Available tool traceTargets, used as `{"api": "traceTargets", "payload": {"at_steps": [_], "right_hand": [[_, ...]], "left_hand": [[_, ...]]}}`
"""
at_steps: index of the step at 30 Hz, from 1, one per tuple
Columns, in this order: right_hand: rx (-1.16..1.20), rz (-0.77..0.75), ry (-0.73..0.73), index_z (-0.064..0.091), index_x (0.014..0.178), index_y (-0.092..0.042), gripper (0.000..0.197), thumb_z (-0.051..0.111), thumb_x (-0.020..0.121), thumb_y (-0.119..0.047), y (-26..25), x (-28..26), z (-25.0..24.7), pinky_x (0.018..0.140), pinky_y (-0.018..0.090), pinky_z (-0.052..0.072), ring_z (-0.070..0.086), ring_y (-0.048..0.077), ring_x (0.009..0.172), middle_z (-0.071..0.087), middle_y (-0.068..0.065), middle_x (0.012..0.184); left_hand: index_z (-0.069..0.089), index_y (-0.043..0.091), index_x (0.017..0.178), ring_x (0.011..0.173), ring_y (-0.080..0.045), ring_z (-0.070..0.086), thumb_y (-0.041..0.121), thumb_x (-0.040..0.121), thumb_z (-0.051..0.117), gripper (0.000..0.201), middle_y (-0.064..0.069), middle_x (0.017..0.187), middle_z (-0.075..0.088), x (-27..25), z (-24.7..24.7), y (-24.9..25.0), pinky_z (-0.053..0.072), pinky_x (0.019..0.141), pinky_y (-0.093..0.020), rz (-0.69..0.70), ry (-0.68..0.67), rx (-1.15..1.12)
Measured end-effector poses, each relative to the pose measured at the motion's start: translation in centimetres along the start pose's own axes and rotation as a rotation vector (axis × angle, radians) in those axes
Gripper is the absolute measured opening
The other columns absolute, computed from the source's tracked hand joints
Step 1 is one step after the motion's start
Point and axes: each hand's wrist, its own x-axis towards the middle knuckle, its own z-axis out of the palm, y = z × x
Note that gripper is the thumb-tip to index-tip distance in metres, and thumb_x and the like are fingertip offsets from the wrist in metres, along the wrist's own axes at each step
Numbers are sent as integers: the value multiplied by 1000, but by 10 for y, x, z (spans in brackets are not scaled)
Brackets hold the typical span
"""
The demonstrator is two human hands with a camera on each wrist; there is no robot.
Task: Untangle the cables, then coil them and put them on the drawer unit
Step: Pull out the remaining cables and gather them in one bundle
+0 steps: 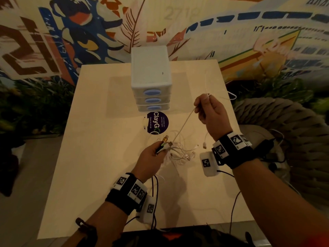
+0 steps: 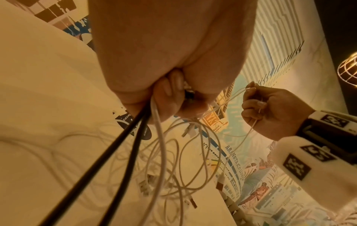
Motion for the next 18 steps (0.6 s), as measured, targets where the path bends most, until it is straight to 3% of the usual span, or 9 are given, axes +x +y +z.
{"api": "traceTargets", "payload": {"at_steps": [5, 11, 14, 18], "right_hand": [[-16, 26, -32, 61, 88, -19, 37, 34, 111, -29, 1, -9, 3, 49, 24, 36, 44, 13, 50, 61, 2, 74], [4, 13, -37, 59, 90, -17, 36, 32, 112, -27, -8, -13, 2, 47, 25, 37, 44, 17, 47, 66, 2, 75], [-5, -10, -39, 59, 89, -17, 36, 32, 111, -28, -14, -16, 2, 48, 26, 37, 44, 17, 48, 66, 3, 75], [-55, -81, -39, 60, 86, -22, 37, 34, 110, -32, -25, -19, -3, 53, 26, 37, 44, 16, 54, 60, 2, 71]], "left_hand": [[70, 36, 107, 53, -1, 43, 24, 104, 57, 18, 17, 54, 53, 3, -4, -8, 38, 54, -16, 17, 30, 48], [71, 31, 112, 52, 0, 43, 21, 105, 53, 22, 8, 61, 49, 3, -5, -7, 38, 53, -13, 4, 45, 47], [71, 27, 111, 49, 0, 41, 28, 107, 50, 22, 4, 62, 47, 1, -5, -6, 36, 51, -13, 2, 77, 58], [71, 23, 101, 45, -8, 31, 41, 107, 46, 31, 8, 55, 38, -4, -11, -2, 30, 46, -26, -38, 156, -49]]}}
